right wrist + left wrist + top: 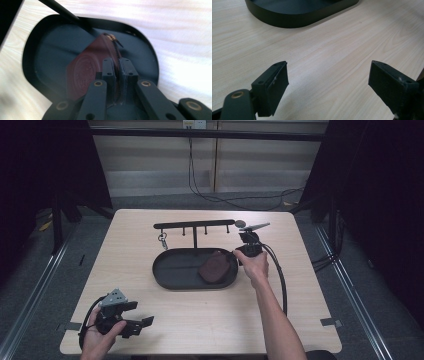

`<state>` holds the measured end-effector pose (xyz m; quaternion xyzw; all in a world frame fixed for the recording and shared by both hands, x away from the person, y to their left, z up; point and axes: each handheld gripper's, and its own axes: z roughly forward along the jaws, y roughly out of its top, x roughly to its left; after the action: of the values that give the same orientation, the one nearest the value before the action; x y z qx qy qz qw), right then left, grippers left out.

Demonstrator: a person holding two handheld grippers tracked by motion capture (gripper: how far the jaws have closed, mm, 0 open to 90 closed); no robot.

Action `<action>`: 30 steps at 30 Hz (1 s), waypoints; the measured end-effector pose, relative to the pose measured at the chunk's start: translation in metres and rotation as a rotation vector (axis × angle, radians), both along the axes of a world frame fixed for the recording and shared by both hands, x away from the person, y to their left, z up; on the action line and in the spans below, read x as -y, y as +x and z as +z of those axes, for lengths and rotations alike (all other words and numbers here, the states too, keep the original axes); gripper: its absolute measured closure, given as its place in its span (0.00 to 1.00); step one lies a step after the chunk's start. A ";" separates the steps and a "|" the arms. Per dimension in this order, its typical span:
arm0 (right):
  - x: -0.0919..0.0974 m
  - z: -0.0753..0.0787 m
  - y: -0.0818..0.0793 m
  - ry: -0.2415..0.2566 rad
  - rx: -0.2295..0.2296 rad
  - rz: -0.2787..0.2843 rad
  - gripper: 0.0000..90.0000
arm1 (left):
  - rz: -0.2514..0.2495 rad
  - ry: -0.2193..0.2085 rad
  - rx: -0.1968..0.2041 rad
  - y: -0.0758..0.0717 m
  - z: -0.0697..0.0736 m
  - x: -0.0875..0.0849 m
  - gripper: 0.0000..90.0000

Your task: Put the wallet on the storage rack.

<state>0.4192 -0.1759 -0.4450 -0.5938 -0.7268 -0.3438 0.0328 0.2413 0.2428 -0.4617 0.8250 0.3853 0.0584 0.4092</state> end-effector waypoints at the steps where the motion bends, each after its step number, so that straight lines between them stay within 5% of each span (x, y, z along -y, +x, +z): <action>1: 0.001 -0.003 0.000 -0.001 -0.013 0.001 0.93 | 0.003 -0.001 0.002 0.000 0.000 0.000 0.18; 5: 0.003 -0.003 -0.002 -0.001 -0.003 -0.004 0.92 | 0.003 0.001 0.000 0.000 -0.001 0.001 0.18; 13: 0.001 0.000 -0.008 -0.002 0.037 0.014 0.75 | 0.003 -0.014 0.004 0.002 0.000 0.001 0.18; 21: 0.011 0.006 -0.019 0.007 0.104 0.016 0.45 | 0.024 -0.035 0.001 0.003 0.000 -0.001 0.18; 30: 0.014 0.021 -0.034 -0.023 0.172 0.036 0.26 | 0.036 -0.037 -0.005 0.003 0.000 -0.003 0.18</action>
<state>0.3856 -0.1894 -0.4240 -0.5492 -0.7413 -0.3845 -0.0305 0.2446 0.2456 -0.4619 0.8102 0.4023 0.0567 0.4225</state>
